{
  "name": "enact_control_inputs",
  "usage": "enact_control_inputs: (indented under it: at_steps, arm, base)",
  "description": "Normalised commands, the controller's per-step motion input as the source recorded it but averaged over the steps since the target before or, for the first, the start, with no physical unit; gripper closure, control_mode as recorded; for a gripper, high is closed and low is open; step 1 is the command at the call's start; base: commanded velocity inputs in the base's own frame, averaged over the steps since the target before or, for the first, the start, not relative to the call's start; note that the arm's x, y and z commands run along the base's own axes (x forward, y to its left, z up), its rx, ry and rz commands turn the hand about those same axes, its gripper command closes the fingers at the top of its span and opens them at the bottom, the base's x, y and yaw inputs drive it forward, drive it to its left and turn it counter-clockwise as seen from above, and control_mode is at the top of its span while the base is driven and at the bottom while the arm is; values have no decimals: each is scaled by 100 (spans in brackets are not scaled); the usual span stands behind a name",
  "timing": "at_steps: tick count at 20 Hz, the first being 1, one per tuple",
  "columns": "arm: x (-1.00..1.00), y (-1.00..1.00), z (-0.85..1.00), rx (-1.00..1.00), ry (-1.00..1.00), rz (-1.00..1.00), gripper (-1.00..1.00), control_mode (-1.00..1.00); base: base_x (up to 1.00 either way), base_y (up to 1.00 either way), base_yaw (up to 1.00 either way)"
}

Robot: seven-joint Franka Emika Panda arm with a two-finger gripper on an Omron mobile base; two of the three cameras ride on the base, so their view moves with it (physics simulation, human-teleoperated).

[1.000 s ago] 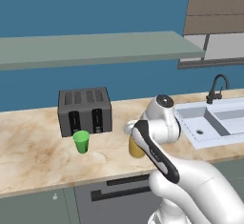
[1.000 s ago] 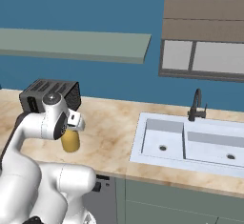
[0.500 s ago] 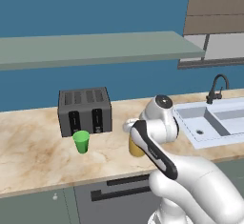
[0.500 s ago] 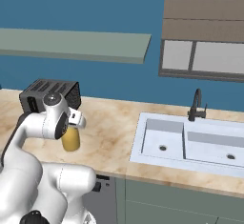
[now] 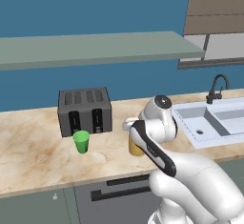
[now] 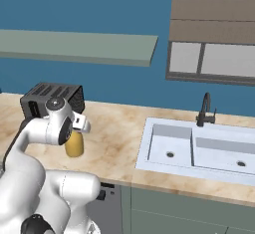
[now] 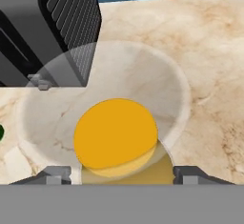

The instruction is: Place the pitcher and cup on the dining counter for serving.

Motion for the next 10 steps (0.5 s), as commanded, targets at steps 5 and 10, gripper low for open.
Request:
enact_control_inputs:
  at_steps: [5, 10]
  arm:
    - [0, 0, 0, 0, 0, 0, 100, -100]
    - [-11, 0, 2, 0, -4, 0, 100, -100]
  base:
    - [0, 0, 0]
    - [0, 0, 0]
